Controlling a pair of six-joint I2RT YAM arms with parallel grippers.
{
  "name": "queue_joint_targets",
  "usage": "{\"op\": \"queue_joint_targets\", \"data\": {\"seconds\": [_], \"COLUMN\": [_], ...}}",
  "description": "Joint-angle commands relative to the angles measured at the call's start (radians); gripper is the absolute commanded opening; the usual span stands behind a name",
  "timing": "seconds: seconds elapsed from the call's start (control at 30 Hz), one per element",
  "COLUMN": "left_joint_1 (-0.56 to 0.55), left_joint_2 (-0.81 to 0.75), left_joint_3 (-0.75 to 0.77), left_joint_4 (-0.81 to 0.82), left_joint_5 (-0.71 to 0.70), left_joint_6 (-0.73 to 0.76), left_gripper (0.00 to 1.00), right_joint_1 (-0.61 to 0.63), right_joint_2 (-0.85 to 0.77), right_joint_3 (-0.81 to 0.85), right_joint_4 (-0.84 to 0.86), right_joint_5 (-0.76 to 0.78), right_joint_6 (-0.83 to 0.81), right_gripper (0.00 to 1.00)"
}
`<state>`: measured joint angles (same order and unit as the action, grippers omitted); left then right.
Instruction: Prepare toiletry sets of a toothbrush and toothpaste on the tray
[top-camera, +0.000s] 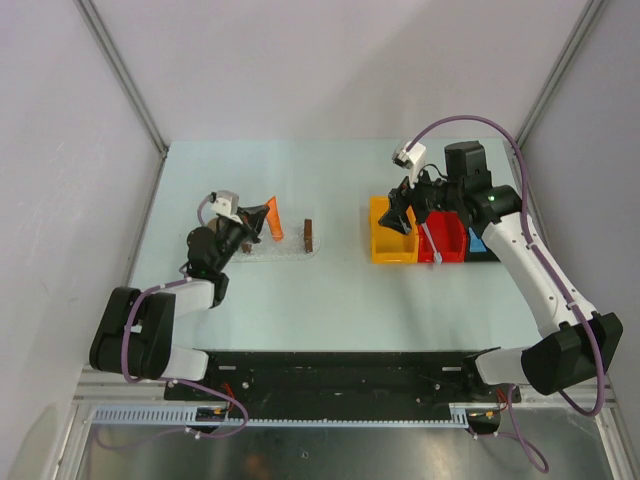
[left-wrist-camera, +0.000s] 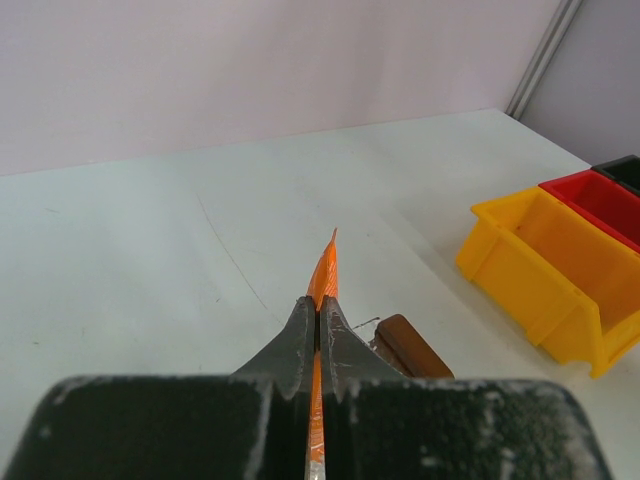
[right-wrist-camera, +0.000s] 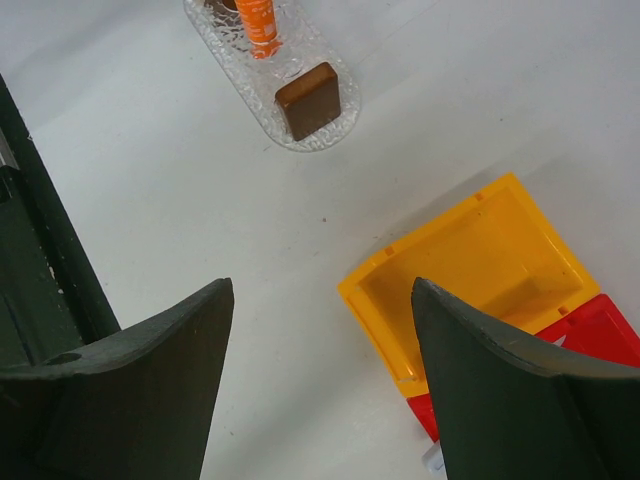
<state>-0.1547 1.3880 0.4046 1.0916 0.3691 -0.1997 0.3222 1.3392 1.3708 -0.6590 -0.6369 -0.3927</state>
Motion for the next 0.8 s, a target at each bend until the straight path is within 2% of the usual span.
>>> {"op": "queue_joint_targets", "data": {"seconds": [0.0, 0.13, 0.6, 0.77], "left_joint_1": [0.007, 0.007, 0.007, 0.009], "left_joint_2": [0.005, 0.006, 0.011, 0.025], "left_joint_3": [-0.007, -0.007, -0.024, -0.024], "left_joint_4": [0.083, 0.083, 0.082, 0.082], "left_joint_5": [0.005, 0.005, 0.027, 0.030], "left_joint_6": [0.002, -0.009, -0.035, -0.043], "left_gripper": [0.01, 0.06, 0.06, 0.09], "right_joint_1": [-0.006, -0.008, -0.009, -0.011], "right_joint_2": [-0.009, -0.008, -0.009, -0.011], "right_joint_3": [-0.001, -0.001, -0.001, -0.003], "right_joint_4": [0.039, 0.039, 0.039, 0.036], "right_joint_5": [-0.015, -0.017, -0.018, -0.020], "right_joint_6": [0.005, 0.006, 0.005, 0.005], "right_gripper": [0.77, 0.77, 0.77, 0.77]}}
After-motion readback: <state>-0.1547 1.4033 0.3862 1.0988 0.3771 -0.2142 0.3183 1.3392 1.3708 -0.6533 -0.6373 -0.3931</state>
